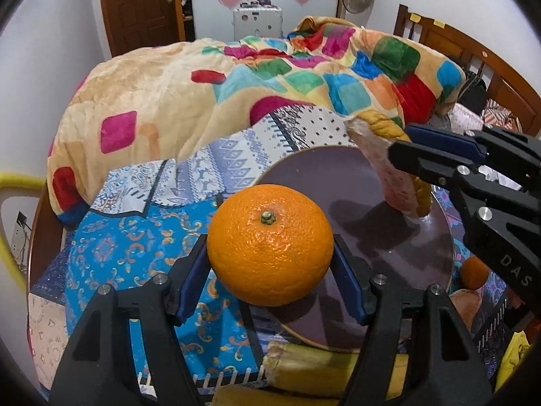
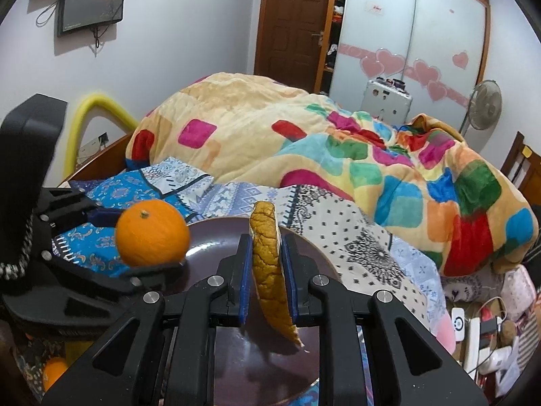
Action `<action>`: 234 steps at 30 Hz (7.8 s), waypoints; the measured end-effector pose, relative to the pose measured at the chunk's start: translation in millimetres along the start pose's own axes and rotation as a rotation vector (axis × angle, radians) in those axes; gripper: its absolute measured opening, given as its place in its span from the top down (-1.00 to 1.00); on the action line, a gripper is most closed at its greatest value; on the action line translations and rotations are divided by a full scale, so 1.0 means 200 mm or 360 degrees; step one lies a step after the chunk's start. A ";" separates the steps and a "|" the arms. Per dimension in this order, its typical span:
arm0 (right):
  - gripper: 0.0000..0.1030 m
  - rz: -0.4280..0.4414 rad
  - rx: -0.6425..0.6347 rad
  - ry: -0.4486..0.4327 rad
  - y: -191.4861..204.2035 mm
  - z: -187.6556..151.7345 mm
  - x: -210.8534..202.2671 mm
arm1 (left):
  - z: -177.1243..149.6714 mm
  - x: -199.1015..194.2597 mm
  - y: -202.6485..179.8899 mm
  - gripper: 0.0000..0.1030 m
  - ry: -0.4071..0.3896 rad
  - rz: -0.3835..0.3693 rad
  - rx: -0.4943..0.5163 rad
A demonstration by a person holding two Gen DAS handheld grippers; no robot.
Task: Organize fruits
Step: 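Carry the orange and pomelo slice over the purple plate and lower them, then open both grippers to release the orange and pomelo slice onto the plate, then grasp a second large orange with left gripper while right gripper approaches another pomelo piece, then grasp the pomelo piece with right gripper and lift while left gripper lifts the orange, then lower the orange and pomelo piece onto the purple plate and open both grippers, then grasp a yellow bamboo shoot with left gripper while right gripper approaches a small tangerine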
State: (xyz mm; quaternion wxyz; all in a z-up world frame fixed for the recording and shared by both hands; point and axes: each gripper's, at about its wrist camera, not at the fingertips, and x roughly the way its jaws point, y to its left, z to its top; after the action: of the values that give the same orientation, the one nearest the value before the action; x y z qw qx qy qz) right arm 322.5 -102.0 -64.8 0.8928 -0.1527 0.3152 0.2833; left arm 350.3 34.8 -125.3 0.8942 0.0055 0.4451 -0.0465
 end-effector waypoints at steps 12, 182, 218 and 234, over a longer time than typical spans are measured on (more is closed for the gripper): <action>0.48 0.0084 0.0097 -0.0001 -0.04 0.01 -0.06 | 0.01 0.04 -0.04 -0.33 0.0070 0.0009 0.0027; 0.71 0.0084 0.0292 -0.0004 -0.23 -0.22 -0.10 | -0.07 -0.21 -0.29 -0.32 -0.0166 -0.0030 0.0133; -0.30 -0.0022 0.0199 -0.0010 -0.03 -0.60 -0.48 | -0.54 -0.35 -0.23 -0.71 -0.0072 0.0132 -0.0068; -0.30 0.0067 0.0171 0.0047 0.06 -0.68 -0.42 | -0.66 -0.46 -0.22 0.04 -0.0150 0.0124 0.0032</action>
State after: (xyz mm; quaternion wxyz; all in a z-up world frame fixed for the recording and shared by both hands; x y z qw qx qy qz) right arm 197.1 -187.3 -113.5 0.8887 -0.1020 0.3463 0.2825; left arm 185.6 5.3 -130.5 0.9152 0.0296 0.4015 -0.0162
